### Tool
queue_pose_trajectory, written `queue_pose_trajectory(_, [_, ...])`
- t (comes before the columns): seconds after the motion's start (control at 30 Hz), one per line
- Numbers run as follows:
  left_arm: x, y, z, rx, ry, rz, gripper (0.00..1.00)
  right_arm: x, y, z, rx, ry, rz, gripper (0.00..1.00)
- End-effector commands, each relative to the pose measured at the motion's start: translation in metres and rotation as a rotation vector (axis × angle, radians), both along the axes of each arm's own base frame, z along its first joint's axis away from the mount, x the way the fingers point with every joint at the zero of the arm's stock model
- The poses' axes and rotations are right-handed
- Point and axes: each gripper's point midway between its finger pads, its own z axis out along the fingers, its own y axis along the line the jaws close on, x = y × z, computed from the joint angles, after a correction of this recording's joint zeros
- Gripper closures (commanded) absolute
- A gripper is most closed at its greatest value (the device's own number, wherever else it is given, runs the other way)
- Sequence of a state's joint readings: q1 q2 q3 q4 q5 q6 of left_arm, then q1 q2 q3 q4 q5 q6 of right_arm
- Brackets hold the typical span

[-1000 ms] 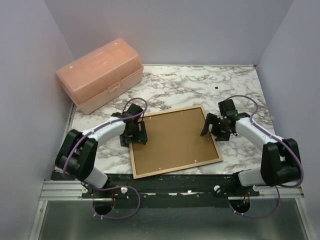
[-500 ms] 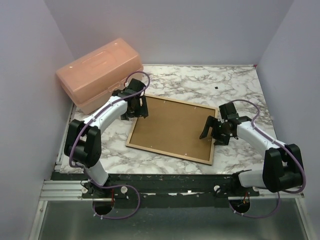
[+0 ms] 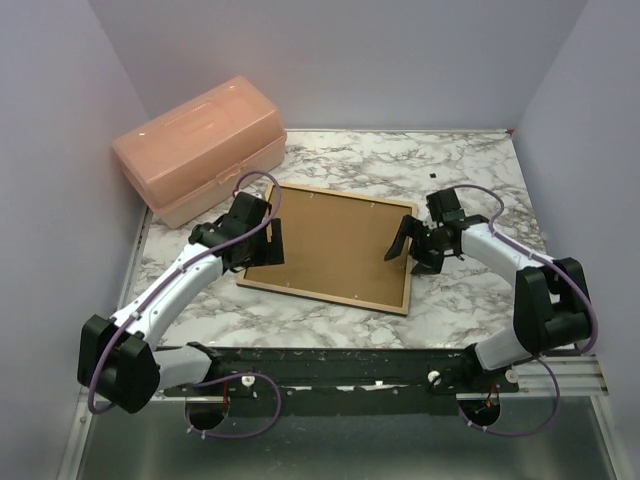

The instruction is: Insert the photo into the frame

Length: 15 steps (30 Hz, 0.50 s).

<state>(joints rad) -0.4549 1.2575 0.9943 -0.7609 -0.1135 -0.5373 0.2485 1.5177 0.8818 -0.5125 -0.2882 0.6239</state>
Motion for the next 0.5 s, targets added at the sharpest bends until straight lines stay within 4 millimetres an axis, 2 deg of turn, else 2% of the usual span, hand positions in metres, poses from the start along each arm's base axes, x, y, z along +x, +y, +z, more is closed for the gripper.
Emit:
queue_pose_trajectory(0.0, [-0.017,-0.023,0.006,-0.116,-0.074,-0.119,0.18,0.002,-0.011,0.016,-0.062,-0.054,-0.029,0.10])
queue_pose_trajectory(0.2, [-0.035,-0.048,0.015,-0.244,-0.164,-0.245,0.18,-0.037,-0.039,0.013,-0.173,-0.009,-0.055,0.10])
queue_pose_trajectory(0.37, [-0.041,-0.066,0.020,-0.275,-0.194,-0.320,0.18,-0.063,-0.039,0.004,-0.146,0.041,-0.058,0.13])
queue_pose_trajectory(0.47, [-0.042,-0.077,0.021,-0.278,-0.198,-0.355,0.17,-0.071,-0.033,-0.004,-0.116,0.065,-0.054,0.17])
